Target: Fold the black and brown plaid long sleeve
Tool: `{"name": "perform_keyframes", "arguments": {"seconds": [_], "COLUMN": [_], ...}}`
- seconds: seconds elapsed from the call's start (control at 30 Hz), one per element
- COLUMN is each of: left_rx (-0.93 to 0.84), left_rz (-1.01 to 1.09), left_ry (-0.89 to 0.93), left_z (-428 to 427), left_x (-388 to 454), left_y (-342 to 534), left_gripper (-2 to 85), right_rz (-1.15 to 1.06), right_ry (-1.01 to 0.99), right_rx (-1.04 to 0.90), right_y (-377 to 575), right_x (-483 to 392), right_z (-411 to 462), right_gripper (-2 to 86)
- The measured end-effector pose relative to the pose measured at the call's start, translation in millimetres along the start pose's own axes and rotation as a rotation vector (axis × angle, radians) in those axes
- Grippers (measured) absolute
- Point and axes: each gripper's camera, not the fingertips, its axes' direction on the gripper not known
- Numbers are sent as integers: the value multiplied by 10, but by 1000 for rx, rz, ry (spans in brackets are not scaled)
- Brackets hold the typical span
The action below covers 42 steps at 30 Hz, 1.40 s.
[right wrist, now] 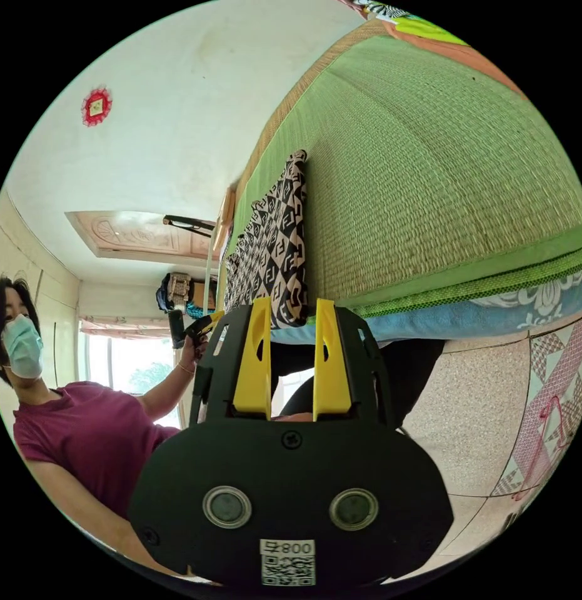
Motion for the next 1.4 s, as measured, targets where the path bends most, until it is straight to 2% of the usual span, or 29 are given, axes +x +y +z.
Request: {"name": "perform_keyframes", "arguments": {"seconds": [0.3, 0.37, 0.53, 0.63, 0.73, 1.03, 1.4], "left_rx": [-145, -175, -202, -219, -214, -183, -191], "left_rz": [434, 561, 728, 729, 705, 617, 606], "left_ry": [-34, -89, -270, -386, -359, -278, -258], "left_z": [898, 1138, 1574, 1749, 1749, 1689, 1783], "left_x": [1828, 2323, 3042, 3245, 3331, 3485, 3662], "left_y": [-496, -535, -553, -589, -632, -720, -719], "left_gripper": [88, 107, 112, 64, 40, 27, 26], "right_rz": [-29, -55, -128, -163, -166, 6, 50], "right_ry": [-148, -179, -240, -202, -143, -236, -156], "right_rx": [1, 8, -1, -40, -63, 85, -66], "right_y": [107, 114, 81, 30, -28, -431, -1586], "right_x": [104, 22, -219, -335, -323, 434, 574], "right_z": [72, 50, 69, 151, 193, 82, 816], "right_gripper": [44, 36, 29, 29, 35, 80, 110]}}
